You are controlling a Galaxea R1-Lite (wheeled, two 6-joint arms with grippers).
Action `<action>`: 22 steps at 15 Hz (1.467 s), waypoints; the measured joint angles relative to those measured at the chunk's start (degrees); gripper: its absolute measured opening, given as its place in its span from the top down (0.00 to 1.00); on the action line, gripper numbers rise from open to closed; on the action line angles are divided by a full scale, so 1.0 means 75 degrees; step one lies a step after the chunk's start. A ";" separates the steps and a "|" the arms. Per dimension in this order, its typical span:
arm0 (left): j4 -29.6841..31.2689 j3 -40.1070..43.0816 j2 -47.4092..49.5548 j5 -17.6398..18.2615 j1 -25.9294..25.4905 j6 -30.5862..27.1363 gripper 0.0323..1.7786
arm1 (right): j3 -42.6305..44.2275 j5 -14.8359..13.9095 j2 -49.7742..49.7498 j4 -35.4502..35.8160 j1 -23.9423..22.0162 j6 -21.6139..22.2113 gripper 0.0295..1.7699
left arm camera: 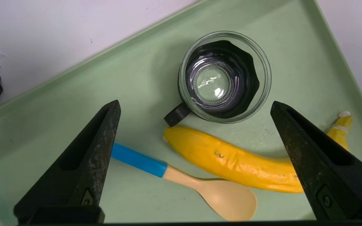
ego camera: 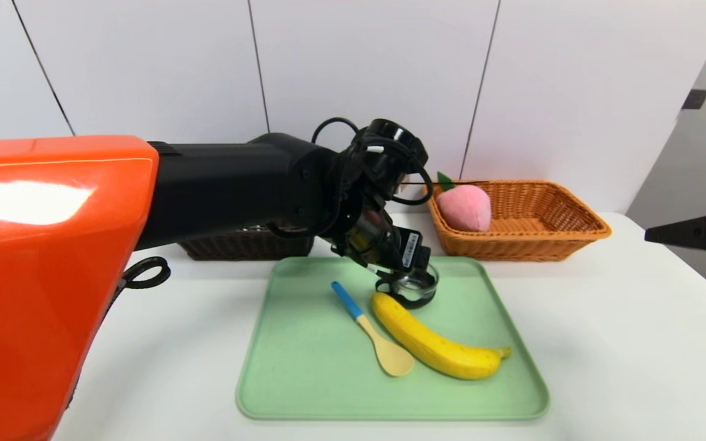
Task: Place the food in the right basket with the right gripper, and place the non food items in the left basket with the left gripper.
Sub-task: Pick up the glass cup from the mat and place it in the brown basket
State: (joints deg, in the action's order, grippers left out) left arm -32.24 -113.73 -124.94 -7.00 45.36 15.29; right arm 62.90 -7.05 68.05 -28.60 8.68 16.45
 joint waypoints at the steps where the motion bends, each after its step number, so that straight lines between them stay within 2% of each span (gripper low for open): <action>1: 0.0047 0.0000 -0.0047 -0.0023 -0.0011 0.0005 0.05 | -0.0026 -0.0003 -0.0024 0.0003 0.0000 0.0000 0.04; 22: 0.0600 -0.0008 -0.0842 0.0008 -0.0210 -0.0029 0.05 | -0.0419 -0.0016 -0.0297 0.0062 0.0010 -0.0015 0.04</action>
State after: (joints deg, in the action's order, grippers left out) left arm -27.75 -113.79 -131.26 -6.94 43.79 15.07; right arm 59.76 -7.17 65.82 -28.14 8.75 16.34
